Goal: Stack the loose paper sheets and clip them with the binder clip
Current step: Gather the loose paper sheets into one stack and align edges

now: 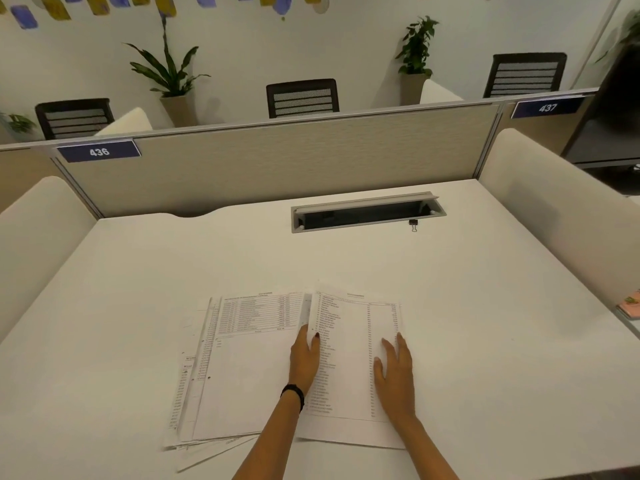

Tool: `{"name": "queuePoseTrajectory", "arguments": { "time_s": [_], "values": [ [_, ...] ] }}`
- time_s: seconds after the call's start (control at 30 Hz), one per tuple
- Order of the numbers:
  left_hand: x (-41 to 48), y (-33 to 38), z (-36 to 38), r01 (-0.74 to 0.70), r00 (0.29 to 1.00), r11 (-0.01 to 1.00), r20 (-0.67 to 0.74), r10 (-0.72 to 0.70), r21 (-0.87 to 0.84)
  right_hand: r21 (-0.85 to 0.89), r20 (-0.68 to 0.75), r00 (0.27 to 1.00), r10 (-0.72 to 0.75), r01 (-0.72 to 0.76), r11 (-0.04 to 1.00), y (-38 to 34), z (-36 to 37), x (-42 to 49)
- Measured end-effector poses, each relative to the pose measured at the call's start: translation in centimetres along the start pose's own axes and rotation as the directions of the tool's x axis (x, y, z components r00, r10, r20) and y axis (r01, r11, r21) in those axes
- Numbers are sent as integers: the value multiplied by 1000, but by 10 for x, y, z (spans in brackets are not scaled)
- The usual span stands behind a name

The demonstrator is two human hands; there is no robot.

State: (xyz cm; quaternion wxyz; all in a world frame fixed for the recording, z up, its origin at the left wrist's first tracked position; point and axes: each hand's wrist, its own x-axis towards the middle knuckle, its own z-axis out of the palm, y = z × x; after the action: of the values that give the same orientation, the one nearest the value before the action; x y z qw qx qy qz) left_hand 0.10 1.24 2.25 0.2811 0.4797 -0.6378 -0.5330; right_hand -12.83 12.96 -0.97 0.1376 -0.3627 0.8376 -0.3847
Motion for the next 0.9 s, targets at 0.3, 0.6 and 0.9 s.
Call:
{"name": "queuePoseTrajectory", "arguments": {
  "time_s": [0.3,0.6,0.9],
  "values": [
    [7,1,-5,28,999,999,36,-28,-16,77,-47,997,63,-59,995,11,-9,5],
    [6,23,-1,-24,998,999,67,22,31,389,-140,967,215,-146,910,-12,-21,16],
    [7,69,-7,-233,972,971,-8,233,-53,765,-13,936,353,-218,606,-41,-87,53]
  ]
}}
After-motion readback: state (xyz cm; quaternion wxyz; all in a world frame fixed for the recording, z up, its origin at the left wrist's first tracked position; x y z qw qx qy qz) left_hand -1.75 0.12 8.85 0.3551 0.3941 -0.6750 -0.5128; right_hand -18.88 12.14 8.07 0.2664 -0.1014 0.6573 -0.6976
